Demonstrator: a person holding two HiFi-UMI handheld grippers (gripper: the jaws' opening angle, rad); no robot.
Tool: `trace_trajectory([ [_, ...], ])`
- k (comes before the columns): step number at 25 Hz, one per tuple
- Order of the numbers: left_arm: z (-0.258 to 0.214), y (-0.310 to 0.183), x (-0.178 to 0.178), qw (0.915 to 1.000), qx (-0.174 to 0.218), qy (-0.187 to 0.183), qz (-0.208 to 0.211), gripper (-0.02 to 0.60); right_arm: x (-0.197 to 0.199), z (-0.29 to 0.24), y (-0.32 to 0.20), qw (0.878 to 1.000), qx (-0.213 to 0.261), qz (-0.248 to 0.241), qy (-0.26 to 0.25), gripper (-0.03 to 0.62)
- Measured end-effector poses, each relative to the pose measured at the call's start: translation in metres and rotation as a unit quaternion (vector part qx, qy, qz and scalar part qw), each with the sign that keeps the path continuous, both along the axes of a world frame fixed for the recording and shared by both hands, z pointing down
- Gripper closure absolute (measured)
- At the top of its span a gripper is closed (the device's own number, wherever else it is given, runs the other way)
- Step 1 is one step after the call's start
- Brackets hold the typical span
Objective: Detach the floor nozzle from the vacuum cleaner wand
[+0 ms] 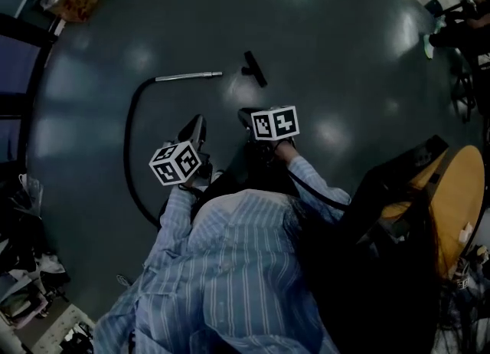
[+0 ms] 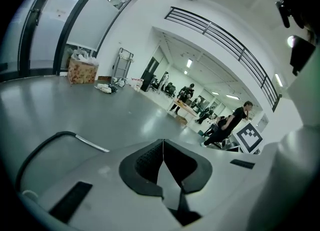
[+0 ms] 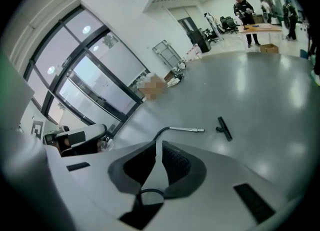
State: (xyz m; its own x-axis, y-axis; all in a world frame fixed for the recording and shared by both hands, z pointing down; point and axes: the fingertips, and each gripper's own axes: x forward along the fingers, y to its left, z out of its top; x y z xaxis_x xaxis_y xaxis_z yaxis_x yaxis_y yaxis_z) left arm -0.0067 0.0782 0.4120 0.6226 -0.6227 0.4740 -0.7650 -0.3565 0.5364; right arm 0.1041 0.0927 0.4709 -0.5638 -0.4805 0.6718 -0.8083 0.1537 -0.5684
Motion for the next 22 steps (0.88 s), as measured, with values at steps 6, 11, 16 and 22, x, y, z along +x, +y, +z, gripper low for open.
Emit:
trace_trajectory([
  [6, -0.022, 0.053, -0.049, 0.9988, 0.028, 0.039, -0.007, 0.571, -0.052, -0.018, 0.034, 1.0, 0.018, -0.005, -0.006, 0.551],
  [11, -0.026, 0.098, -0.131, 0.999, 0.033, 0.03, -0.004, 0.572, -0.131, -0.021, 0.081, 0.999, 0.009, 0.009, -0.037, 0.551],
  [16, -0.004, 0.139, -0.208, 0.9995, 0.018, 0.025, -0.001, 0.571, -0.202, -0.001, 0.13, 0.998, -0.018, 0.034, -0.056, 0.551],
  [22, 0.015, 0.17, -0.195, 0.999, -0.001, 0.036, 0.025, 0.572, -0.188, 0.004, 0.18, 0.997, -0.02, 0.061, -0.031, 0.551],
])
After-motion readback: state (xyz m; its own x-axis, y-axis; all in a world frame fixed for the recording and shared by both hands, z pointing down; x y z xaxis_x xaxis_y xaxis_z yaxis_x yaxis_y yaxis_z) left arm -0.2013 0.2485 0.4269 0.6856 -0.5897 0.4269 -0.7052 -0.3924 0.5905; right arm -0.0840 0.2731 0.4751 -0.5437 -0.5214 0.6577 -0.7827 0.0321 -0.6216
